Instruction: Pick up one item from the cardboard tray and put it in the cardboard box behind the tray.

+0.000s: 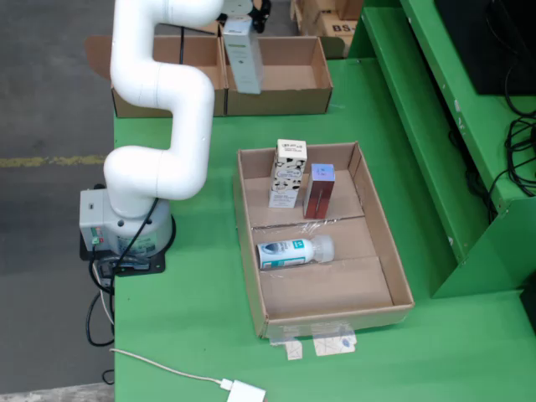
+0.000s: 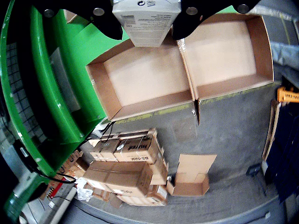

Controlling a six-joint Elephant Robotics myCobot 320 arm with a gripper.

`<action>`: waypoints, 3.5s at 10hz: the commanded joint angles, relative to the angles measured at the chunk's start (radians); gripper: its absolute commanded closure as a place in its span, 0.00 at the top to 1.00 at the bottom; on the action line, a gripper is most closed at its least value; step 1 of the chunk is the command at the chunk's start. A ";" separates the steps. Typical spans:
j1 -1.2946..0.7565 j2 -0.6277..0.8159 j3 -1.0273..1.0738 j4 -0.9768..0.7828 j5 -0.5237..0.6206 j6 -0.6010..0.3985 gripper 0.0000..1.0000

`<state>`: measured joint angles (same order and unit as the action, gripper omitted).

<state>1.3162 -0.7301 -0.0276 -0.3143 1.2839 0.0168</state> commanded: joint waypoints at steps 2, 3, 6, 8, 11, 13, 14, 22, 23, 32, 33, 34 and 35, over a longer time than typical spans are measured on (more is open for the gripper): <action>-0.002 -0.062 0.028 0.100 -0.029 -0.023 0.00; -0.002 -0.062 0.028 0.100 -0.029 -0.023 0.00; 0.079 -0.129 0.028 0.371 -0.156 -0.081 0.00; 0.124 -0.139 0.028 0.440 -0.211 -0.102 0.00; 0.221 -0.200 0.028 0.701 -0.355 -0.200 0.00; 0.239 -0.207 0.028 0.759 -0.359 -0.221 0.00; 0.262 -0.208 0.028 0.814 -0.339 -0.237 0.00; 0.167 -0.185 0.028 0.439 -0.239 -0.064 0.00; 0.167 -0.185 0.028 0.439 -0.239 -0.064 0.00; 0.167 -0.185 0.028 0.439 -0.239 -0.064 0.00; 0.167 -0.185 0.028 0.439 -0.239 -0.064 0.00; 0.167 -0.185 0.028 0.439 -0.239 -0.064 0.00; 0.167 -0.185 0.028 0.439 -0.239 -0.064 0.10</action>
<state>1.4771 -0.9664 -0.0305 0.1134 1.0552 -0.0506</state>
